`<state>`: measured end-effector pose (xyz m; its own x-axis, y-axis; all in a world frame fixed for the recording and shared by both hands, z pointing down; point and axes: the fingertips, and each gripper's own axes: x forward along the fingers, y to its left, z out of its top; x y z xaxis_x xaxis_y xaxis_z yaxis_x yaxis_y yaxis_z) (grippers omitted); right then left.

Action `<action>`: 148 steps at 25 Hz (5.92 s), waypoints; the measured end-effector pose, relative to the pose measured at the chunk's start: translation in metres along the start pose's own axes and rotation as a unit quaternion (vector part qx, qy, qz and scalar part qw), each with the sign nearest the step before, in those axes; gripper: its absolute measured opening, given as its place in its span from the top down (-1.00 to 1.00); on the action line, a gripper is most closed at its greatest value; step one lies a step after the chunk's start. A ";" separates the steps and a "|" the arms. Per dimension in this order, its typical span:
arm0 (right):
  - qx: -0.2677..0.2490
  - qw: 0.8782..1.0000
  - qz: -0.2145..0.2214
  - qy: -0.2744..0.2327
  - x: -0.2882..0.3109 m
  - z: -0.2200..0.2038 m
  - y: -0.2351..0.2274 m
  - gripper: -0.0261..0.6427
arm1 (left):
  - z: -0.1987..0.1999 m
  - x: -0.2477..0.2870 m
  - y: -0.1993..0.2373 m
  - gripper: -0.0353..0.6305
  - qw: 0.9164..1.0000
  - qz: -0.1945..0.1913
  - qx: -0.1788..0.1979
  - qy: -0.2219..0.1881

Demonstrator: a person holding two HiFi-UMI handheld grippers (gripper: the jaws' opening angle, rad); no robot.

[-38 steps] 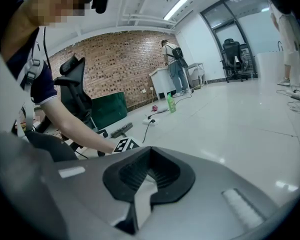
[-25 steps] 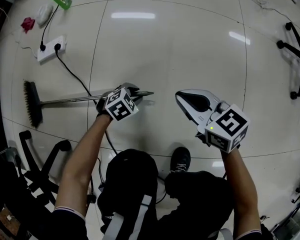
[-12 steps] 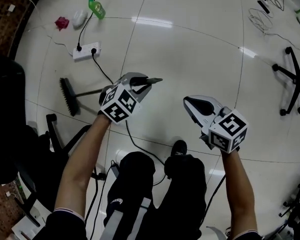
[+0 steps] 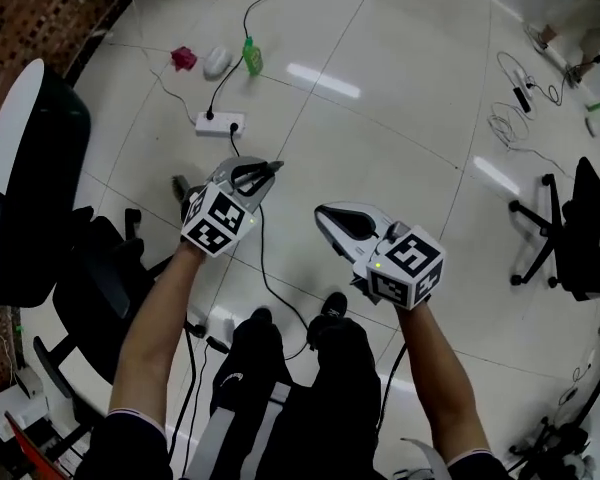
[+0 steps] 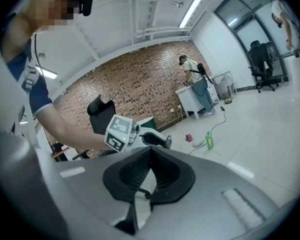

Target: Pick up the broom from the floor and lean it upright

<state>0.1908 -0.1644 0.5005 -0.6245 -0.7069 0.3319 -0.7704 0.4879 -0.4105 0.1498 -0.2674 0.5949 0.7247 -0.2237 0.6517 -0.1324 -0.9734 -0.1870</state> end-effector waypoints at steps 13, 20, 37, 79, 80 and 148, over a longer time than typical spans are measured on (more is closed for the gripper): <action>-0.047 0.986 0.147 0.057 0.040 0.085 0.139 0.91 | -0.002 -0.213 0.045 0.62 0.956 0.205 -0.209 -0.026; -0.082 0.971 0.212 0.080 0.017 0.089 0.183 0.91 | 0.001 -0.284 -0.017 0.62 0.898 0.282 -0.333 -0.056; -0.142 0.909 0.372 0.124 0.016 0.071 0.340 0.91 | -0.053 -0.433 -0.168 0.63 0.773 0.440 -0.456 0.006; -0.156 0.871 0.408 0.224 0.159 0.000 0.482 0.91 | -0.330 -0.578 -0.156 0.61 0.553 0.607 -0.569 0.054; -0.156 0.871 0.407 0.225 0.162 -0.001 0.482 0.91 | -0.331 -0.577 -0.154 0.60 0.556 0.607 -0.566 0.053; -0.222 0.760 0.599 0.118 0.113 0.090 0.582 0.91 | -0.056 -0.639 -0.163 0.89 0.537 0.680 -0.477 -0.146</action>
<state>-0.3163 -0.0066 0.2228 -0.8769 0.4676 0.1109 0.4355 0.8708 -0.2280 -0.3296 0.0318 0.2503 -0.4249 -0.8783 0.2190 -0.8591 0.4675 0.2083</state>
